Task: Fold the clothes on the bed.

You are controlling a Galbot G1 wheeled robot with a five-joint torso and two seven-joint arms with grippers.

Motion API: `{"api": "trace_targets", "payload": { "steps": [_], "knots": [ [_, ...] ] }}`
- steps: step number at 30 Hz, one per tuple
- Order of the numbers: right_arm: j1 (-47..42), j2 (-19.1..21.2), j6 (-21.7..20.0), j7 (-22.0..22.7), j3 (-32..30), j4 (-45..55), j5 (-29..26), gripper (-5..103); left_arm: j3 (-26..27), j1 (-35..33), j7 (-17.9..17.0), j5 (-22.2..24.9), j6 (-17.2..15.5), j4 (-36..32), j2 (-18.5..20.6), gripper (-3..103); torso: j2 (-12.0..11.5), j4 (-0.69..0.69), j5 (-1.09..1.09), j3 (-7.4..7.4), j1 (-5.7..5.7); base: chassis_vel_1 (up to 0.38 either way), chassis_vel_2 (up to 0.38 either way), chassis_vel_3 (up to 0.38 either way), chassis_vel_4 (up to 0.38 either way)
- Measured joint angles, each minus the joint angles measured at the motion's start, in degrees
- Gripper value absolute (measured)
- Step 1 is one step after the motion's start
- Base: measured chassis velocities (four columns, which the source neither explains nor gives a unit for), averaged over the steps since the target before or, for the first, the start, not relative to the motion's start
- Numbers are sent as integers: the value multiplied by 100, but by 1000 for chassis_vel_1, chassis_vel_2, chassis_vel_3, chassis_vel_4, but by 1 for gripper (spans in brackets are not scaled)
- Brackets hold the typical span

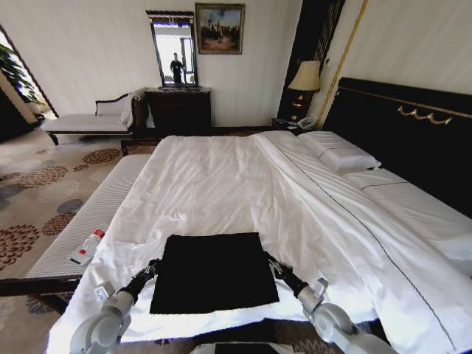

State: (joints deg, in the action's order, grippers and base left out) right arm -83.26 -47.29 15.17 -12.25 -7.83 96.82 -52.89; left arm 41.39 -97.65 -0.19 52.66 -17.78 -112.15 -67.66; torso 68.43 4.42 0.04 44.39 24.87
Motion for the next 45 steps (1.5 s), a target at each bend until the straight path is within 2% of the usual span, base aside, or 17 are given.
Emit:
{"api": "trace_targets", "payload": {
  "steps": [2,3,5,8,9,11,14,16,17,20,21,23,26,28,31,37,45],
  "knots": [
    [-66,-17,24,16,4,15,48,0,8,-53,-52,-102,-17,-4,-40,-1,0,0,0,0,0,0,0,0,0],
    [-114,-16,39,38,-4,62,72,-1,30,-97,-70,-160,-25,-43,-55,4,0,0,0,0,0,0,0,0,0],
    [-292,45,29,68,-115,289,68,9,166,-278,-27,-231,-116,-290,-89,15,0,-1,0,0,0,0,0,0,0],
    [-441,99,-9,81,-218,486,19,15,283,-428,63,-286,-179,-471,-103,20,0,0,0,0,0,0,0,0,0],
    [-556,145,-46,101,-318,660,-45,20,390,-554,139,-323,-225,-620,-106,31,0,0,0,0,0,0,0,0,0],
    [-583,157,-55,110,-345,707,-63,25,433,-596,159,-328,-243,-675,-105,31,1,0,0,0,0,0,0,0,0],
    [-601,222,-121,192,-547,989,-241,37,673,-592,198,-154,-328,-910,-46,47,1,-2,1,0,0,0,0,0,0],
    [-326,202,-174,255,-582,1006,-372,48,762,-95,7,340,-431,-807,77,53,1,-2,1,0,-1,0,0,0,0],
    [-326,202,-174,255,-582,1006,-372,48,762,-95,7,340,-431,-807,77,53,1,-2,1,0,-1,0,0,0,0],
    [56,52,-218,313,-499,814,-403,59,580,719,-312,821,-575,-292,252,70,0,1,0,1,1,0,0,0,0],
    [211,-27,-226,337,-435,713,-389,64,442,985,-345,793,-586,-40,300,75,-1,1,1,1,2,0,0,0,0],
    [326,-99,-234,362,-377,629,-371,70,279,1235,-354,706,-595,232,327,75,-1,0,1,1,2,0,0,0,0],
    [550,-202,-250,418,-222,435,-347,85,-209,1788,-364,546,-593,850,313,92,-1,0,1,1,2,0,0,0,0],
    [610,-221,-251,419,-173,369,-337,91,-353,1938,-363,492,-578,1017,296,97,-1,0,0,1,1,0,0,0,0],
    [710,-272,-247,420,-108,198,-279,99,-776,2375,-321,246,-490,1519,209,100,-1,-1,1,1,1,0,0,0,0],
    [755,-342,-232,437,-76,59,-242,100,-1103,2917,-219,14,-331,2210,49,100,-1,0,-1,1,1,0,0,0,0],
    [948,-397,-222,620,36,-145,-197,100,-1187,3061,-78,85,-237,2398,-69,96,-1,0,0,0,1,0,0,0,0]
  ]
}}
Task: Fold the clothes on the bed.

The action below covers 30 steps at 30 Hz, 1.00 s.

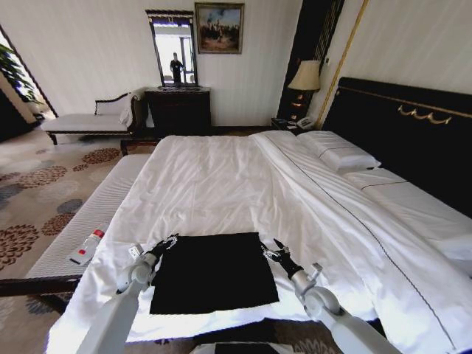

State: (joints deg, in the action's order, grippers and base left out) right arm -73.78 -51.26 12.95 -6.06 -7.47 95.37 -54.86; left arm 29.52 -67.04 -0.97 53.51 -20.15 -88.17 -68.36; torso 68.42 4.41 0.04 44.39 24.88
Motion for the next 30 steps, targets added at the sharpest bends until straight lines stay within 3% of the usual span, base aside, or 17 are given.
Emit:
{"api": "trace_targets", "payload": {
  "steps": [3,9,12,14,18,20,23,25,26,30],
  "knots": [
    [177,-22,-1,86,77,-108,1,100,5,-52,41,55,13,-49,-5,81,0,-1,0,0,0,0,0,0,0],
    [421,-63,-19,177,150,-313,-4,100,14,-84,48,84,14,-72,19,64,1,-1,1,0,-1,0,0,0,0],
    [607,-83,-109,271,177,-461,-131,100,35,-107,43,115,14,-78,28,47,1,-1,1,0,0,0,0,0,0],
    [663,-88,-173,322,189,-494,-228,100,38,-113,41,117,13,-78,31,47,1,0,1,0,0,0,0,0,0],
    [885,-121,-387,505,231,-692,-489,100,55,-123,40,126,9,-59,50,26,1,-1,1,-1,-1,0,0,0,0],
    [931,-131,-401,505,248,-756,-490,100,66,-123,39,135,9,-57,53,26,1,-1,1,0,-1,0,0,0,0],
    [1059,-166,-433,470,314,-954,-471,100,112,-116,33,187,10,-49,62,10,1,0,1,0,0,0,0,0,0],
    [1089,-178,-435,442,325,-1012,-452,100,120,-111,31,193,12,-42,63,10,1,0,0,0,0,0,0,0,0],
    [1136,-197,-437,392,344,-1105,-416,100,129,-102,26,197,13,-31,68,2,1,0,0,0,-1,0,0,0,0],
    [1267,-230,-453,273,381,-1344,-359,100,172,-93,24,217,17,-26,74,1,1,0,1,0,0,0,0,0,0]
  ]
}}
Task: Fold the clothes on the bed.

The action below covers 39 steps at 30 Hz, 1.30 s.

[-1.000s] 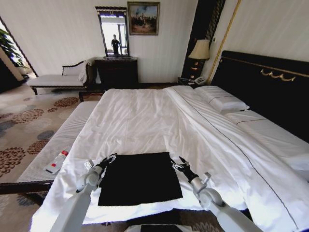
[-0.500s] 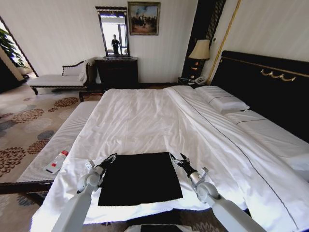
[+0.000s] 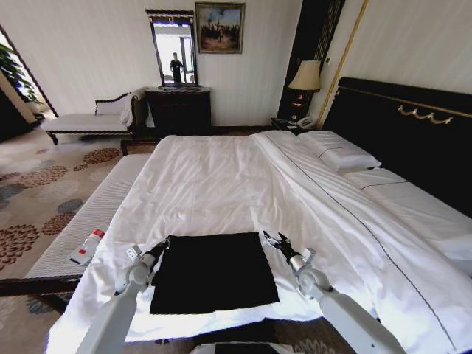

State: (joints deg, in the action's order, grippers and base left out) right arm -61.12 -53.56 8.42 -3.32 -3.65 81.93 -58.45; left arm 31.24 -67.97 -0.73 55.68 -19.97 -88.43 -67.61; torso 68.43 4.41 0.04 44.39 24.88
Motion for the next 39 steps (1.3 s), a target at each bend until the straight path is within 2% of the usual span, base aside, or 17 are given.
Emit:
{"api": "trace_targets", "payload": {
  "steps": [7,11,12,15,16,19,29,32,35,39],
  "knots": [
    [216,-42,-83,-359,40,-325,-16,100,134,18,-6,105,3,-22,37,1,0,0,0,0,0,0,0,0,0],
    [417,-118,-86,-1183,95,-740,-225,100,165,-19,-38,134,3,-95,74,1,0,0,0,0,0,0,0,0,0],
    [417,-118,-86,-1183,95,-740,-225,100,165,-19,-38,134,3,-95,74,1,0,0,0,0,0,0,0,0,0],
    [583,-222,-135,-1857,186,-1180,-305,100,190,-52,-56,122,4,-133,43,1,0,0,0,0,0,0,0,0,0],
    [583,-222,-135,-1857,186,-1180,-305,100,190,-52,-56,122,4,-133,43,1,0,0,0,0,0,0,0,0,0],
    [760,-378,-150,-2433,279,-1712,-318,100,220,-101,-69,110,9,-165,21,1,0,0,0,0,0,0,0,0,0],
    [1061,-634,-224,-3012,412,-2266,-688,100,223,-119,-77,46,14,-178,23,1,0,1,0,0,0,0,0,0,0],
    [1143,-679,-183,-3205,470,-2306,-824,97,219,-116,-77,35,14,-178,27,1,0,-1,-2,0,0,0,0,0,0],
    [1242,-725,-141,-3326,538,-2347,-916,82,212,-109,-77,25,14,-178,32,1,0,-1,-1,0,0,0,0,0,0],
    [1282,-757,-110,-3375,577,-2385,-937,73,203,-104,-78,17,14,-183,41,1,0,-1,-1,0,0,0,0,0,0]
  ]
}}
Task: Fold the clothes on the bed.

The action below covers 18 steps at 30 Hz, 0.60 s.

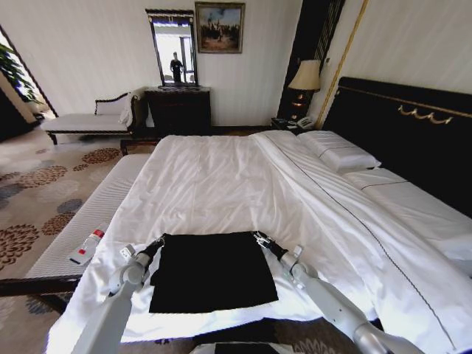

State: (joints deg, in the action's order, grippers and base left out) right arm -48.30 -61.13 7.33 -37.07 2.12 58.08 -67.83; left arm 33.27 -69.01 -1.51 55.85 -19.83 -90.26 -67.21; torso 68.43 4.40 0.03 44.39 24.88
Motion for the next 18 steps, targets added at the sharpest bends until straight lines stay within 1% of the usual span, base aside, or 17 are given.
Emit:
{"api": "trace_targets", "payload": {
  "steps": [2,6,8,12,14,17,18],
  "knots": [
    [1,0,1,-26,9,-9,20,71,-1,1,-1,-5,0,-3,3,1,0,1,1,0,0,0,0,0,0],
    [-60,24,3,-147,8,-14,121,51,-2,-4,-8,-14,0,-20,18,1,0,1,0,0,0,0,0,0,0],
    [-86,37,3,-174,6,-7,138,51,-3,-6,-9,-15,0,-23,23,1,0,2,1,0,0,0,0,0,0],
    [-161,63,21,-278,-3,18,215,29,-4,-6,-16,-15,0,-37,43,1,0,2,1,0,0,0,0,0,0],
    [-171,62,31,-303,-4,28,226,29,-5,-7,-16,-18,1,-38,44,1,0,2,1,0,0,0,0,0,0],
    [-189,61,59,-333,-6,87,252,13,-5,-25,-17,-27,4,-43,50,1,0,1,0,0,0,0,0,0,0],
    [-189,61,59,-333,-6,87,252,13,-5,-25,-17,-27,4,-43,50,1,0,1,0,0,0,0,0,0,0]
  ]
}}
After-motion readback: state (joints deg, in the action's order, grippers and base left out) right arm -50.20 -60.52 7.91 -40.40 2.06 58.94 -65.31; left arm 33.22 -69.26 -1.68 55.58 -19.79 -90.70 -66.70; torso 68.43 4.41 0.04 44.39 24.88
